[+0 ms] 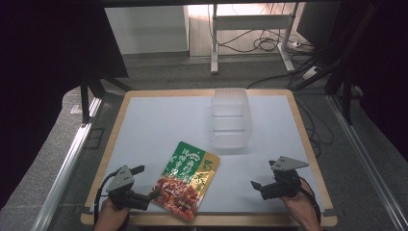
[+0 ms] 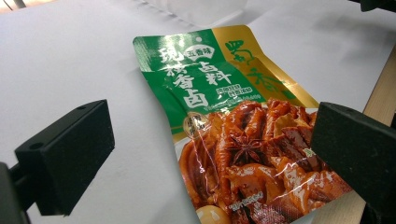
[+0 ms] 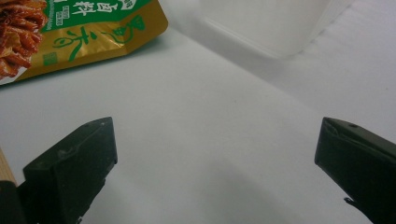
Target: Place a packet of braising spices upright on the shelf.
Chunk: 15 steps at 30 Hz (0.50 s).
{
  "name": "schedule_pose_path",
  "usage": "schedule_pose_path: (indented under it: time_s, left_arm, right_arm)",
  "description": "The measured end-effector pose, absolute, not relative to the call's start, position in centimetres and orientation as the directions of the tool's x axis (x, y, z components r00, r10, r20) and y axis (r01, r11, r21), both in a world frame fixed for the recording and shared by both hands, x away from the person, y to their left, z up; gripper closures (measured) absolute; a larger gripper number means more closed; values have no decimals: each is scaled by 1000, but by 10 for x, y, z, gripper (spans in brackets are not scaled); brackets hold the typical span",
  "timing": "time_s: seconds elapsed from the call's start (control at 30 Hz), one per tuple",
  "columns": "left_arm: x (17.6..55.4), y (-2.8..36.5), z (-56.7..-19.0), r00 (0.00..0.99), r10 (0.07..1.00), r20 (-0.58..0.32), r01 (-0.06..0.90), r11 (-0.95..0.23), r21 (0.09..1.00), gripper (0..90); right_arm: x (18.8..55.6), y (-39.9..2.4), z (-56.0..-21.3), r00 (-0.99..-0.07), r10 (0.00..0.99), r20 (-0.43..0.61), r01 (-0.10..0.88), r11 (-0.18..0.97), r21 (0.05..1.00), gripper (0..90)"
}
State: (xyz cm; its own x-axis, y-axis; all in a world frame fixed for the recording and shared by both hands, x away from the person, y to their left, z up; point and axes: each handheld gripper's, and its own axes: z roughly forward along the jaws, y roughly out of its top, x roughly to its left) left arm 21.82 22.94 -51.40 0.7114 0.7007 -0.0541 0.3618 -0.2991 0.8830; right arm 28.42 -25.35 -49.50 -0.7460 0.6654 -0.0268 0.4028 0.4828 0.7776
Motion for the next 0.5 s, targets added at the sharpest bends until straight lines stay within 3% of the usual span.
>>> schedule_pose_path:
  time_s: [0.5]
  left_arm:
    - [218, 228, -514, 714, 698, -47, 359, -308, 881, 2]
  right_arm:
    - [290, -244, -492, -772, 635, 3, 389, 469, 793, 0]
